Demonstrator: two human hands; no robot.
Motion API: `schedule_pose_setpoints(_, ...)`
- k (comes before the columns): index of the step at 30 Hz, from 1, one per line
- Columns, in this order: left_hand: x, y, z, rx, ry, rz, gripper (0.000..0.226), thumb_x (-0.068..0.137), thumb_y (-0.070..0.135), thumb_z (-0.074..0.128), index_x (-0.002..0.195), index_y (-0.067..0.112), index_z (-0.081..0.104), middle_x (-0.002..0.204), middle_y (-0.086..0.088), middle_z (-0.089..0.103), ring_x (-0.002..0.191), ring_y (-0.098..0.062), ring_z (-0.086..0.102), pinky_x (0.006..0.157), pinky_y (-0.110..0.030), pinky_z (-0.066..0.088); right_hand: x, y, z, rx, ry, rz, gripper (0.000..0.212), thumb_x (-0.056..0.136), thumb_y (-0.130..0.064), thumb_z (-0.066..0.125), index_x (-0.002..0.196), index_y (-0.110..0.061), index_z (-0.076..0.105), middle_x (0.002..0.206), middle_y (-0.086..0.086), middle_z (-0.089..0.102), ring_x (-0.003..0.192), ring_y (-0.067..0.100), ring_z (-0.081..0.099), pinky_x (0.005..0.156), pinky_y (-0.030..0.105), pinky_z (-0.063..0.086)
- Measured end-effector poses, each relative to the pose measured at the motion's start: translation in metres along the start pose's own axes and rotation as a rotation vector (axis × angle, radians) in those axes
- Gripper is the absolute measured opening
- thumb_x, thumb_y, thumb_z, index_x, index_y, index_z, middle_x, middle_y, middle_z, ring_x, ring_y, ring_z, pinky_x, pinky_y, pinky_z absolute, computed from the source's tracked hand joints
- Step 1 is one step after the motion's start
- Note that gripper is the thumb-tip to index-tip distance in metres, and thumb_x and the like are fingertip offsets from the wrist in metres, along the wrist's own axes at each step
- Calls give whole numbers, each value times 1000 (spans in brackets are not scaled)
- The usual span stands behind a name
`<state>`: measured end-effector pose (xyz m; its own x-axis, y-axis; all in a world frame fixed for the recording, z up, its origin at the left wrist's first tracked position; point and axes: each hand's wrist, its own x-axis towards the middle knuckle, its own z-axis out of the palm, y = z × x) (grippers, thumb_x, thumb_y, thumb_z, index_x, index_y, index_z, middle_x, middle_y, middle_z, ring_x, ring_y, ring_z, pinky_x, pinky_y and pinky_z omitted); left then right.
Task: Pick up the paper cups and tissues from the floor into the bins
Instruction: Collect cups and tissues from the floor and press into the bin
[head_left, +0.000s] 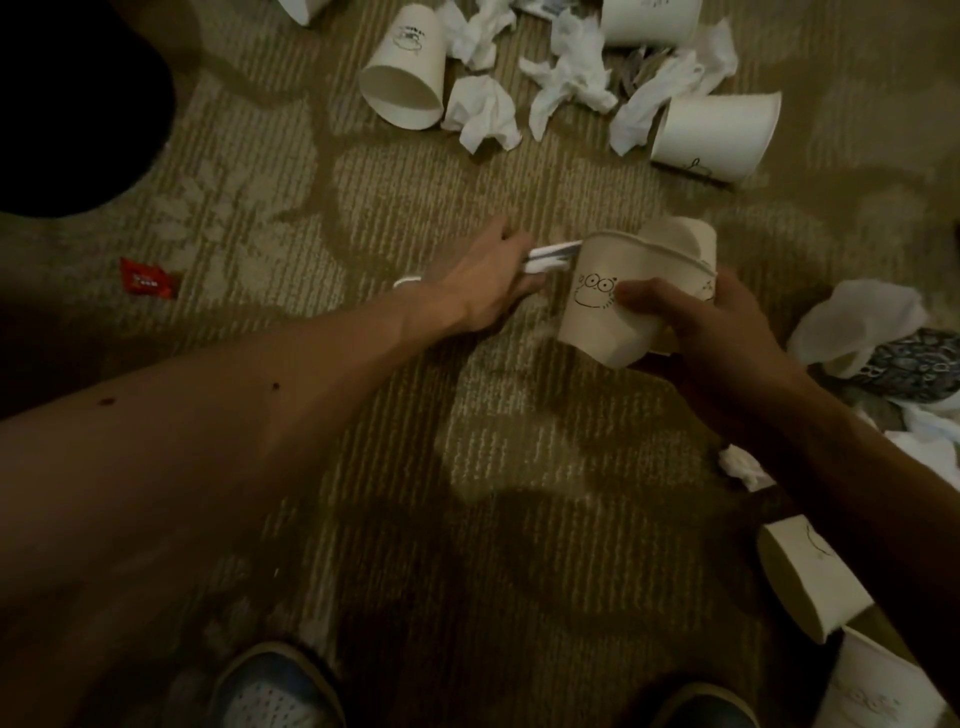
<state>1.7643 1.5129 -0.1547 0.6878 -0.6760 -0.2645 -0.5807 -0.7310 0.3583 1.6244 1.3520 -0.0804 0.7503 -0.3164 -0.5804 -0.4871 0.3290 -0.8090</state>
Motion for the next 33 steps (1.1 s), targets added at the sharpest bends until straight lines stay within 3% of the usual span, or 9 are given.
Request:
schedule_pose_setpoints(5, -29, -1, -12, -572, 7, -109, 34, 106, 43, 34, 85, 23, 53, 73, 8, 54, 61, -4, 51, 56, -22, 40, 2, -2, 8, 9, -31, -8, 54, 84, -14, 70, 134, -22, 49, 118, 0, 67, 92, 13, 73, 62, 31, 59)
schedule_pose_setpoints(10, -69, -7, -29, -788, 97, -270, 47, 106, 43, 30, 80, 15, 57, 69, 2, 52, 62, -12, 50, 61, -29, 44, 5, 3, 31, -2, -105, -2, 55, 83, -16, 71, 134, -21, 50, 119, 0, 68, 95, 13, 72, 63, 31, 59)
schedule_pose_setpoints(13, -92, -29, -35, -773, 248, -428, 36, 106, 37, 38, 89, 12, 57, 70, 3, 56, 52, -4, 53, 49, -16, 44, 7, 10, 54, -7, -178, -13, 50, 78, -17, 74, 124, -25, 56, 111, 0, 72, 93, 15, 73, 61, 31, 59)
schedule_pose_setpoints(15, -107, -49, -37, -748, 376, -573, 24, 106, 26, 42, 102, 8, 58, 71, 1, 57, 52, -7, 52, 44, -16, 42, 8, 14, 71, -41, -241, -25, 44, 77, -17, 75, 116, -28, 58, 103, -3, 74, 92, 15, 73, 60, 30, 59)
schedule_pose_setpoints(19, -129, -97, -52, -677, 557, -924, 35, 103, 31, 47, 124, 6, 58, 111, -13, 63, 99, -26, 60, 81, -30, 45, 13, 22, 108, -85, -286, -55, 37, 77, -12, 76, 110, -22, 63, 95, -1, 76, 88, 19, 74, 58, 32, 58)
schedule_pose_setpoints(23, -146, -143, -70, -737, 720, -1093, 46, 88, 41, 70, 116, 5, 62, 108, -10, 67, 100, -26, 64, 73, -26, 45, 16, 22, 136, -101, -348, -34, 63, 68, -16, 81, 126, -15, 58, 105, 6, 74, 90, 21, 74, 59, 34, 59)
schedule_pose_setpoints(25, -154, -160, -73, -670, 719, -1090, 45, 86, 36, 75, 116, 6, 61, 106, -8, 65, 98, -23, 63, 69, -24, 42, 16, 21, 147, -117, -376, -38, 69, 62, -19, 81, 127, -13, 57, 104, 7, 74, 88, 21, 74, 58, 35, 59)
schedule_pose_setpoints(28, -160, -177, -75, -575, 692, -1036, 56, 83, 38, 77, 127, 12, 57, 119, -9, 62, 112, -23, 56, 80, -23, 39, 18, 21, 156, -132, -391, -38, 61, 73, -11, 78, 129, -15, 54, 109, 8, 72, 90, 21, 74, 60, 37, 60)
schedule_pose_setpoints(33, -162, -194, -63, -468, 450, -994, 69, 85, 42, 74, 142, 14, 47, 137, -12, 53, 129, -30, 46, 90, -29, 37, 20, 23, 162, -180, -384, -16, 62, 77, -12, 77, 132, -19, 49, 117, 7, 67, 96, 23, 72, 68, 41, 61)
